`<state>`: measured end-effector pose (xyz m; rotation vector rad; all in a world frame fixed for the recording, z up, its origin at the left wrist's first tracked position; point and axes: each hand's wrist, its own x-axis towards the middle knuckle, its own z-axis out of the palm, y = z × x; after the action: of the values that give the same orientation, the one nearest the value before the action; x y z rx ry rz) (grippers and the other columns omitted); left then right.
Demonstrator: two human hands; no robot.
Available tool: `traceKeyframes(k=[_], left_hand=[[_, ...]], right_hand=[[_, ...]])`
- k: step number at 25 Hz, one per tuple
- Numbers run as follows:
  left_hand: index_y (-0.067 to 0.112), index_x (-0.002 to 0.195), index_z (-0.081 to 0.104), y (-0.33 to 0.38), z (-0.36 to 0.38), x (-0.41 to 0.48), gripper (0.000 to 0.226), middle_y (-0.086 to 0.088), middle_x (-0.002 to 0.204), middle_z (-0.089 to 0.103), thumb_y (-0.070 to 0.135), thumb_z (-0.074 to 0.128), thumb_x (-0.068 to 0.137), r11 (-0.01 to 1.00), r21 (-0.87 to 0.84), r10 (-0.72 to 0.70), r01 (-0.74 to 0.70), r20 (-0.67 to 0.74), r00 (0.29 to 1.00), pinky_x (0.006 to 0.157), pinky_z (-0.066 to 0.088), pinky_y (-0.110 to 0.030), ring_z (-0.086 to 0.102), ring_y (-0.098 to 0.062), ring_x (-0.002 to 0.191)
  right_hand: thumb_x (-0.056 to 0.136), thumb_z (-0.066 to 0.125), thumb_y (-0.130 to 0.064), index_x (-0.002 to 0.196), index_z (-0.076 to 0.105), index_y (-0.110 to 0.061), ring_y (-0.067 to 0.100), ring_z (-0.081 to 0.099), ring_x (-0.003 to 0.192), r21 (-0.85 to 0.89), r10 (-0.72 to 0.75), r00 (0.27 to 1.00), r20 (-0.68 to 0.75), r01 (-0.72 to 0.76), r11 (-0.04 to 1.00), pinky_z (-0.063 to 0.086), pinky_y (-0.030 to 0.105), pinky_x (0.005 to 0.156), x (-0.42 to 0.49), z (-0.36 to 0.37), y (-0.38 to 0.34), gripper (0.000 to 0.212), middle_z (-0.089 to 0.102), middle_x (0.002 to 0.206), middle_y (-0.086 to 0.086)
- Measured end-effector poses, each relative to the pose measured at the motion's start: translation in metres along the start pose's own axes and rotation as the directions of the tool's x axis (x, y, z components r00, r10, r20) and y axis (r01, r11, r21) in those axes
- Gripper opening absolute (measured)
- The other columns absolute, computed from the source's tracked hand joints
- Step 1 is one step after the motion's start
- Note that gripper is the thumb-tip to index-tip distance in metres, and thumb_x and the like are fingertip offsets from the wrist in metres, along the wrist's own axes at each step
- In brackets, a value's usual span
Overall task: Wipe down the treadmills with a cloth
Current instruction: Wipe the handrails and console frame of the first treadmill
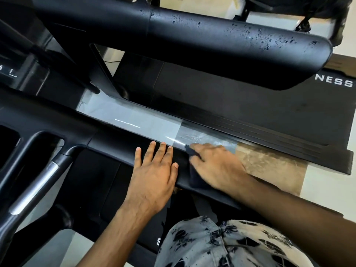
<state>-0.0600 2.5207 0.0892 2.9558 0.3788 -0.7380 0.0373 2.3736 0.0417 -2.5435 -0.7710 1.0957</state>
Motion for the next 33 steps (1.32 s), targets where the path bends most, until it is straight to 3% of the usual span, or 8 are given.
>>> traceKeyframes(k=[5, 9, 12, 16, 24, 27, 31, 33], left_hand=[[0.023, 0.154, 0.018, 0.019, 0.003, -0.002, 0.062, 0.004, 0.162, 0.015, 0.048, 0.006, 0.099, 1.000, -0.019, -0.002, 0.003, 0.028, 1.000, 0.121, -0.002, -0.048, 0.000, -0.018, 0.150], [0.022, 0.153, 0.021, 0.032, 0.005, -0.001, 0.074, 0.003, 0.161, 0.020, 0.050, -0.004, 0.089, 1.000, 0.014, 0.026, -0.026, 0.016, 1.000, 0.121, 0.000, -0.050, 0.004, -0.020, 0.150], [0.024, 0.154, 0.020, 0.041, 0.008, -0.004, 0.076, 0.004, 0.161, 0.018, 0.051, -0.006, 0.088, 0.999, 0.013, 0.029, -0.030, 0.038, 0.999, 0.121, -0.001, -0.048, 0.002, -0.018, 0.150], [0.023, 0.153, 0.020, 0.051, 0.005, -0.007, 0.071, 0.002, 0.161, 0.019, 0.049, -0.002, 0.092, 0.999, 0.041, 0.019, -0.020, 0.025, 1.000, 0.122, 0.003, -0.047, 0.005, -0.019, 0.150], [0.023, 0.153, 0.022, 0.079, 0.007, -0.011, 0.064, 0.002, 0.161, 0.022, 0.046, 0.003, 0.096, 0.996, 0.065, 0.064, -0.068, 0.065, 0.996, 0.121, 0.005, -0.050, 0.008, -0.020, 0.150], [0.023, 0.154, 0.020, 0.087, 0.010, -0.012, 0.057, 0.002, 0.161, 0.018, 0.045, 0.010, 0.102, 0.995, 0.051, 0.082, -0.088, 0.109, 0.991, 0.121, 0.002, -0.049, 0.005, -0.019, 0.150], [0.024, 0.154, 0.019, 0.095, 0.007, -0.010, 0.057, 0.003, 0.162, 0.018, 0.046, 0.013, 0.102, 0.990, 0.073, 0.116, -0.125, 0.113, 0.987, 0.121, 0.005, -0.048, 0.006, -0.017, 0.150], [0.024, 0.153, 0.019, 0.101, 0.008, -0.009, 0.056, 0.003, 0.161, 0.018, 0.045, 0.012, 0.102, 0.986, 0.082, 0.131, -0.144, 0.140, 0.981, 0.121, 0.005, -0.047, 0.007, -0.017, 0.150]], right_hand=[[0.102, 0.025, -0.044, 0.133, 0.051, -0.021, 0.037, 0.056, 0.122, -0.066, 0.062, 0.991, 0.116, -0.055, 0.996, 0.047, 0.045, 0.095, 0.007, -0.008, 0.032, 0.046, 0.057, 0.138, 0.009], [0.095, 0.021, -0.051, 0.143, 0.042, -0.031, 0.030, 0.057, 0.119, -0.069, -0.178, 0.980, -0.095, 0.172, 0.983, 0.051, 0.045, 0.094, -0.027, 0.002, 0.027, 0.056, 0.054, 0.141, -0.002], [0.104, 0.028, -0.045, 0.135, 0.049, -0.019, 0.036, 0.057, 0.122, -0.177, -0.004, 0.990, 0.144, 0.029, 0.984, 0.049, 0.046, 0.099, -0.012, -0.015, 0.053, 0.045, 0.051, 0.144, 0.005], [0.099, 0.032, -0.044, 0.141, 0.043, -0.032, 0.030, 0.056, 0.121, -0.101, -0.125, 0.983, -0.132, 0.112, 0.989, 0.049, 0.044, 0.095, -0.043, 0.001, 0.045, 0.044, 0.054, 0.142, -0.004], [0.097, 0.032, -0.051, 0.137, 0.042, -0.036, 0.028, 0.059, 0.115, -0.086, -0.144, 0.976, -0.165, 0.131, 0.988, 0.053, 0.045, 0.092, -0.060, 0.001, 0.074, 0.044, 0.056, 0.138, -0.004], [0.102, 0.034, -0.049, 0.134, 0.046, -0.024, 0.036, 0.059, 0.119, -0.202, -0.007, 1.000, 0.020, 0.011, 0.979, 0.052, 0.048, 0.095, -0.049, -0.007, 0.092, 0.042, 0.053, 0.142, 0.006], [0.097, 0.034, -0.051, 0.132, 0.050, -0.032, 0.031, 0.061, 0.113, -0.100, -0.056, 0.976, -0.211, 0.036, 0.994, 0.053, 0.042, 0.089, -0.063, 0.006, 0.093, 0.044, 0.062, 0.128, 0.000], [0.101, 0.030, -0.045, 0.131, 0.055, -0.024, 0.032, 0.058, 0.119, -0.137, 0.008, 1.000, -0.022, -0.011, 0.991, 0.050, 0.041, 0.094, -0.059, 0.001, 0.115, 0.044, 0.060, 0.133, 0.005]])
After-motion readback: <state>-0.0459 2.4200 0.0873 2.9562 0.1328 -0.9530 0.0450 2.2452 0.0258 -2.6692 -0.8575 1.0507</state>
